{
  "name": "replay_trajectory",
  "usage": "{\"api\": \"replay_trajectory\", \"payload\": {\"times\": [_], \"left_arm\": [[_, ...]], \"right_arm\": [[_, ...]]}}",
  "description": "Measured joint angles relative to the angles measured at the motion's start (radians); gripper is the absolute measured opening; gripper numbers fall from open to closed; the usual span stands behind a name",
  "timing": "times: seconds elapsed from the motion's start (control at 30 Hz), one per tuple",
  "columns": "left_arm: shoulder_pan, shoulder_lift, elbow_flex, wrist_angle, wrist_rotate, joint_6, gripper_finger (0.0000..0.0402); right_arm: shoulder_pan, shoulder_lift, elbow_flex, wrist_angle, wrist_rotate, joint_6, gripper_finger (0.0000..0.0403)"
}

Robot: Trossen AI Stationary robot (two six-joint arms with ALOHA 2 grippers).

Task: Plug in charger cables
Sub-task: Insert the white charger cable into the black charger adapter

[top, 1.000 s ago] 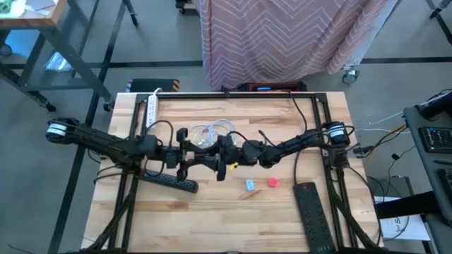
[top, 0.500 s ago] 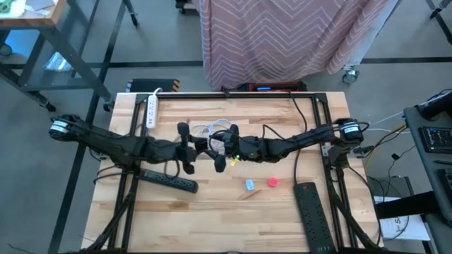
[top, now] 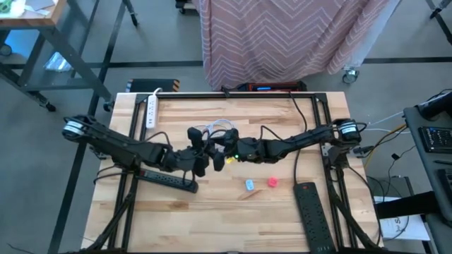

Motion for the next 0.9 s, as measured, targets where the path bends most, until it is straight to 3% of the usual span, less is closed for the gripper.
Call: {"api": "replay_trajectory", "payload": {"times": [0.27,0.4,0.9], "left_arm": [[0.004,-0.021,0.001,-0.027,0.023,-0.057,0.0136],[0.010,-0.054,0.000,-0.043,0.063,-0.110,0.0137],[0.009,-0.089,-0.001,-0.061,0.088,-0.165,0.0135]], "right_arm": [[-0.006,-0.002,0.002,-0.041,-0.004,0.163,0.0219],[-0.007,-0.006,0.004,-0.040,-0.013,0.216,0.0210],[-0.007,-0.006,0.067,-0.170,-0.064,0.192,0.0288]]}}
